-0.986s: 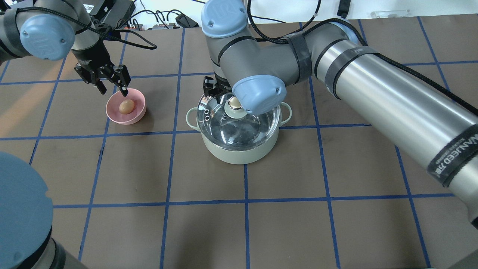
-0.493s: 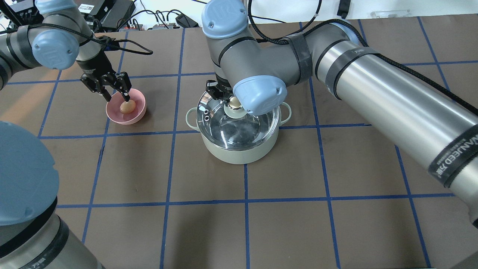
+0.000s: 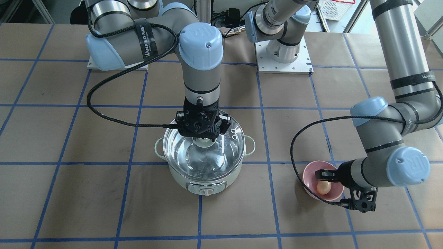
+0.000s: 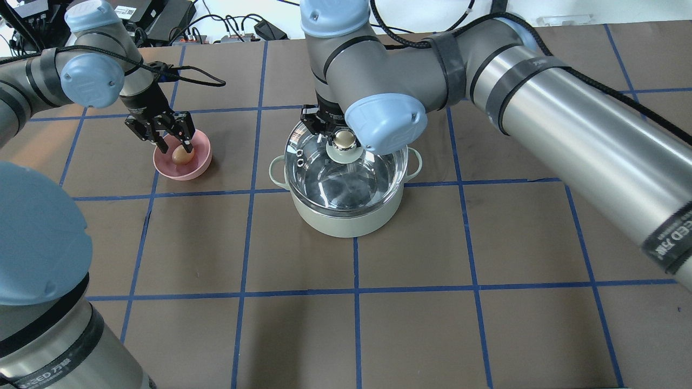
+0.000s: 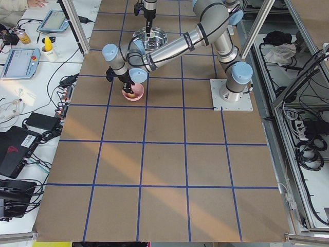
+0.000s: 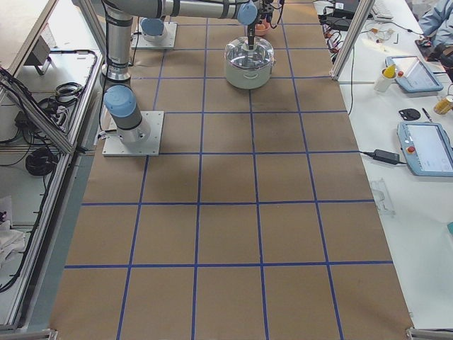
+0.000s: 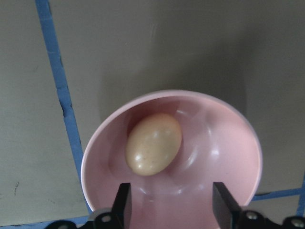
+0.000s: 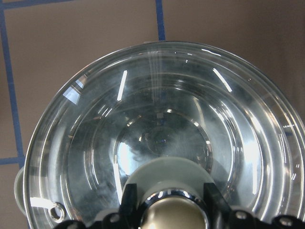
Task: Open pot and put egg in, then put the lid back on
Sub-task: 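Lift the glass lid aside with the right gripper while the left grasps the egg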
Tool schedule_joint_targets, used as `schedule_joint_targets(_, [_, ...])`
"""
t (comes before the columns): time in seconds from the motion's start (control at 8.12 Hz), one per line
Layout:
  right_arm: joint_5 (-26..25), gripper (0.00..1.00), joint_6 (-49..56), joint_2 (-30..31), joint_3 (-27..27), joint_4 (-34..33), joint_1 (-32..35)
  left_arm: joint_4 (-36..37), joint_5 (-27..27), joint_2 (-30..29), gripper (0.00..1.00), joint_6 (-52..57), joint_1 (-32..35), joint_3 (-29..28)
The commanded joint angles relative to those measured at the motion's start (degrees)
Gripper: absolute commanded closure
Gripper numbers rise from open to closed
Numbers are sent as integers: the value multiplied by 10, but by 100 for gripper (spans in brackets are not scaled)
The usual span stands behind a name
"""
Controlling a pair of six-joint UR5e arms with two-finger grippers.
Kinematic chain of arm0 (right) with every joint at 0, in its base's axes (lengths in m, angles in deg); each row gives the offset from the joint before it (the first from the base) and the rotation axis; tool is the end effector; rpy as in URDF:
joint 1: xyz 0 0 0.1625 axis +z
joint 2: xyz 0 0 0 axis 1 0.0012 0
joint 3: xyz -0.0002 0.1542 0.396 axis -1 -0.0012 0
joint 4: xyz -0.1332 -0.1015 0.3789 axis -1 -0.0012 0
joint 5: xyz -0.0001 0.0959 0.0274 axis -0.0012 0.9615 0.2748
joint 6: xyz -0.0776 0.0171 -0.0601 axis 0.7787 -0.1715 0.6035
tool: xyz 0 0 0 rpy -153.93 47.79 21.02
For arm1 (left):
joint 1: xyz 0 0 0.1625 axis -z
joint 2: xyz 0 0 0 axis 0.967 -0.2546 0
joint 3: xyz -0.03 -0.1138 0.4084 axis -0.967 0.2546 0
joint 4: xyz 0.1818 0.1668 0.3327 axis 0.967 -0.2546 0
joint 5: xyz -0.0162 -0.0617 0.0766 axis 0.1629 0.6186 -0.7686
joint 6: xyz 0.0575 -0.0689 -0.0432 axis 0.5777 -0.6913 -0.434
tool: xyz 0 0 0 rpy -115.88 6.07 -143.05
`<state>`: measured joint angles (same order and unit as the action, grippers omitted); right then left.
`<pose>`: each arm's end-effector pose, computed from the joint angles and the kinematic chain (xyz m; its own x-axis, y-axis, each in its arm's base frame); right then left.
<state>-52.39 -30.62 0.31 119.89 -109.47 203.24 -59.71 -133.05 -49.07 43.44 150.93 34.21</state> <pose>0.3741 -0.5368 0.3715 -0.9946 0.0996 -0.0301 0.1021 0.9898 -0.0997 0.0347 -0.6728 0.2320 -0.9952 0.0699 0.0681 0.0833 0.9723 0.2185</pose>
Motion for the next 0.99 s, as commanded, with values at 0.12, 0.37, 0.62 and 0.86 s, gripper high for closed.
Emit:
schedule_joint_targets(0.12, [5,97,168,45,-41,139,-142,9,-3,-17,34,-4,0,0])
schedule_joint_targets(0.37, [1,100,281,43,-32,142,-221,9,-3,-19,34,-4,0,0])
schedule_joint_targets(0.62, [-3,100,348,41,6,121,-265,13,-4,-26,34,-5,0,0])
schedule_joint_targets(0.86, [-19,100,388,36,55,50,-278,15,-3,-30,34,-5,0,1])
